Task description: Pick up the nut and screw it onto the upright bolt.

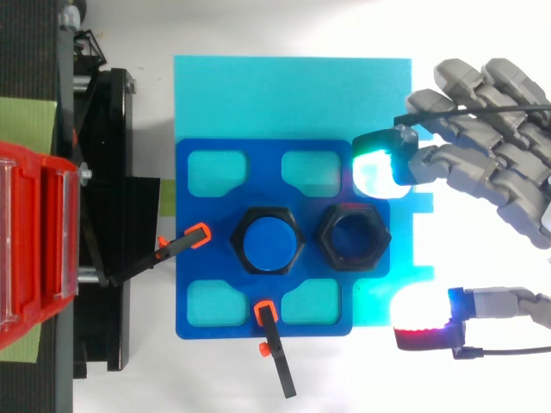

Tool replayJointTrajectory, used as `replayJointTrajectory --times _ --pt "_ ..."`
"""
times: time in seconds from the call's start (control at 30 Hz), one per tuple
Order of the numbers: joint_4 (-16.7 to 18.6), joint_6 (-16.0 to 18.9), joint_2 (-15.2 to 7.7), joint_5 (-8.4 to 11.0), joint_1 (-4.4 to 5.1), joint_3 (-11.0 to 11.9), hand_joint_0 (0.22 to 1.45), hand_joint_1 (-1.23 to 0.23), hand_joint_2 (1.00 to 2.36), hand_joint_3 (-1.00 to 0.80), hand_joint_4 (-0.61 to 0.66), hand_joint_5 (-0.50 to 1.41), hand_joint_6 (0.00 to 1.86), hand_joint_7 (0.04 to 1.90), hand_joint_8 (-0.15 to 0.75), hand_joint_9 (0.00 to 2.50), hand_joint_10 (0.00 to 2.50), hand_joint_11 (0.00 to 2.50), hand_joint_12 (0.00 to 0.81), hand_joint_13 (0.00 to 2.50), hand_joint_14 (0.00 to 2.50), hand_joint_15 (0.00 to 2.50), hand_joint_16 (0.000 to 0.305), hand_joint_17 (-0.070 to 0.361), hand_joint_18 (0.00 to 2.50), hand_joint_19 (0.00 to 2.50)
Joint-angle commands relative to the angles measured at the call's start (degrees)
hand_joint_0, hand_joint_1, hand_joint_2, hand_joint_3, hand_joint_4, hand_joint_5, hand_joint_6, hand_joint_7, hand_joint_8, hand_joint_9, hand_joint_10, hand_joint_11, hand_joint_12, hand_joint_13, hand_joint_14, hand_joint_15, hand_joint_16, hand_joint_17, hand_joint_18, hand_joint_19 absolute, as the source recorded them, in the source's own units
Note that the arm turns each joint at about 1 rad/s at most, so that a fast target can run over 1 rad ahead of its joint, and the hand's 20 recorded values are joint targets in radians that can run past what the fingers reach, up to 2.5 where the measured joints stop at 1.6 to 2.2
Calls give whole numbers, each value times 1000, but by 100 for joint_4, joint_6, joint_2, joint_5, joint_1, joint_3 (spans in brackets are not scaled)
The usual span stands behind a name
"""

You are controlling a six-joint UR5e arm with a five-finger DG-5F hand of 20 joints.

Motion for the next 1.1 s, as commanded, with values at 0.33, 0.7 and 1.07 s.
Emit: replayJointTrajectory --times 0.33,0.7,1.07 --pt "76 -9 -220 479 162 -1 424 -719 1000 -500 221 -251 502 719 306 275 0 0 350 139 0 0 43 98 0 0" --pt "445 -36 -264 690 267 -1 426 -716 1000 -500 222 -250 502 716 307 276 0 0 352 147 0 0 44 98 0 0" --pt "709 -36 -475 778 285 -1 427 -717 1000 -500 221 -249 502 716 306 276 0 0 351 150 0 0 44 98 0 0"
